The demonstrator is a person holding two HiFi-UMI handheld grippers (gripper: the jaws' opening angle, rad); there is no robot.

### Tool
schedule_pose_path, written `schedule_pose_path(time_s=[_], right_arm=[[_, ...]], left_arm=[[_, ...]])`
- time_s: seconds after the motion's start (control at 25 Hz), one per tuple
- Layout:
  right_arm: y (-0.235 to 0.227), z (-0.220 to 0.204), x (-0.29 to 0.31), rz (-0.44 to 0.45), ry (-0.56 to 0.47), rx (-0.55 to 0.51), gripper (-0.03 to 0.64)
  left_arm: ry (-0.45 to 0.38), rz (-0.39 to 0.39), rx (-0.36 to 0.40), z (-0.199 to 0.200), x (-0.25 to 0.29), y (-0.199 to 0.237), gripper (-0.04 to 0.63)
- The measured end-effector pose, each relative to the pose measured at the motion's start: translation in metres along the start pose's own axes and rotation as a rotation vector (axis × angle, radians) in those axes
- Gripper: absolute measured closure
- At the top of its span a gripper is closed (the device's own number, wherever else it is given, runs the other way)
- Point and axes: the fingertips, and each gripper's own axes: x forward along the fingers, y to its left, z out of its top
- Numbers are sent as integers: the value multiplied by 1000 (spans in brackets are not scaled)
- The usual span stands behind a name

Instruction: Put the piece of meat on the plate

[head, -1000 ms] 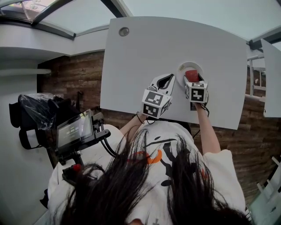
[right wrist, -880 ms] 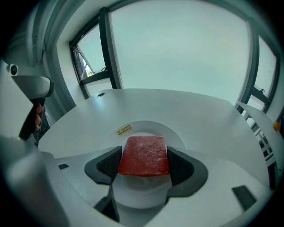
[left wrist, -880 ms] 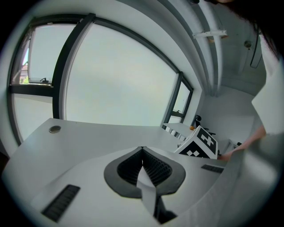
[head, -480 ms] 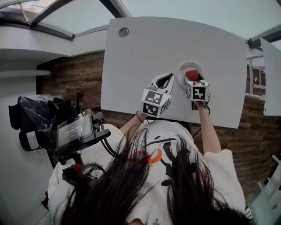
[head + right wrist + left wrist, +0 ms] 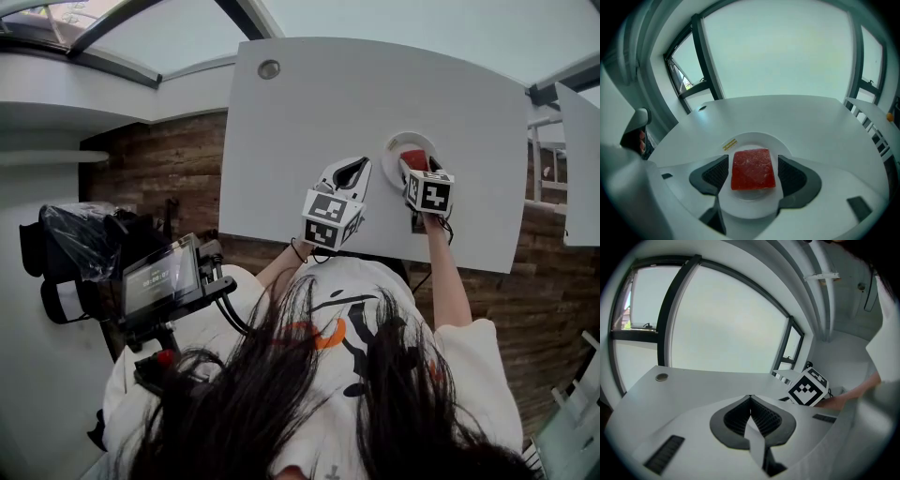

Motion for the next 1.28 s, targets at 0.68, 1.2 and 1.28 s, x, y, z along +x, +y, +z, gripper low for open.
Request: schedule_pose_path(time_s=[0.68, 1.2, 1.28], right_arm=[[43, 24, -100, 9, -321, 325, 301], [94, -49, -160, -48, -406, 537, 413], [97, -61, -167, -60, -403, 556, 413]], left_arm=[[-13, -108, 49, 0, -42, -16, 589], [83, -256, 53, -65, -83, -47, 589], [102, -280, 56, -74, -87, -56, 589]])
